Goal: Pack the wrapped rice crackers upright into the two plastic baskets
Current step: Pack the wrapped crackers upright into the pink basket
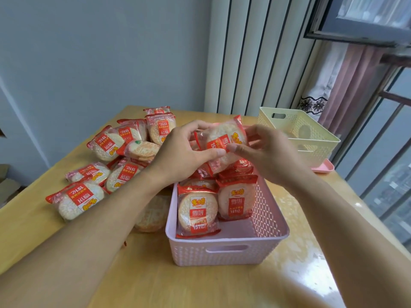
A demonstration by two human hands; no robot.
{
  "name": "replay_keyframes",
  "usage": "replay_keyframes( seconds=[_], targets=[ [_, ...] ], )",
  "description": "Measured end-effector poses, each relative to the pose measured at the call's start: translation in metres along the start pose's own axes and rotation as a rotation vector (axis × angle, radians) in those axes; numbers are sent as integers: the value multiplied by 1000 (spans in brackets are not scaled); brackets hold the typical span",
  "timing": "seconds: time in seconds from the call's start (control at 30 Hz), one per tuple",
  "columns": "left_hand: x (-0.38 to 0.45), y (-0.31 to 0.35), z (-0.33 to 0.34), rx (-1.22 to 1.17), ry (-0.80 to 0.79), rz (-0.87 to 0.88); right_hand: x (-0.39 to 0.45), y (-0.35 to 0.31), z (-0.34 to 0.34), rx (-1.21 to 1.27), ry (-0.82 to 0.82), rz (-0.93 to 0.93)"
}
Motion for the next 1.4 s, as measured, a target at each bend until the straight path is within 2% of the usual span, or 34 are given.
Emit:
replay_keyframes(
  seconds=[0.1, 0.13, 0.2, 0.27, 0.33, 0.4, 0.5, 0.57, 0.67, 0.9, 1.2, 1.27, 1.4],
  targets=[
    [1, 6, -4, -128, -44, -35, -6, -12, -20, 250, -2, -39],
    [2, 4, -6, -214, -20, -76, -11, -19, -29, 281, -3, -56],
    [4, 0, -11, -233, 46, -97, -23, -31, -36, 257, -85, -74],
    [8, -9, -12, -59, 73, -35, -37, -41, -25, 66, -244, -106],
    [8, -18, -10, 113, 16, -19, -52, -46, 3, -222, -389, -171],
    [9, -24, -7, 193, -23, -37, -64, -45, 33, -484, -442, -226],
    [7, -25, -6, 217, -69, -72, -74, -46, 61, -751, -344, -341],
    [8, -26, -5, 227, -65, -80, -75, -46, 65, -819, -246, -376],
    [7, -24, -4, 168, -60, -84, -72, -47, 63, -880, -191, -394],
    [8, -27, -3, 68, 0, -107, -70, -42, 66, -933, -210, -480],
    [4, -26, -2, 9, 56, -149, -66, -38, 68, -949, -189, -439],
    [4, -23, -4, 44, 102, -123, -67, -37, 69, -928, -217, -428],
    [5, -19, -5, 71, 168, -89, -67, -35, 64, -817, -374, -404]
  ],
)
Point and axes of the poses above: each hand's wrist, its own x-axis towards the middle knuckle, its own z-axis out of the palm, y = z × x, the point moved 5 cm from there along x, towards the middle knuckle, and after that the axes turned 8 degrees about z, right-handed, at the moved point
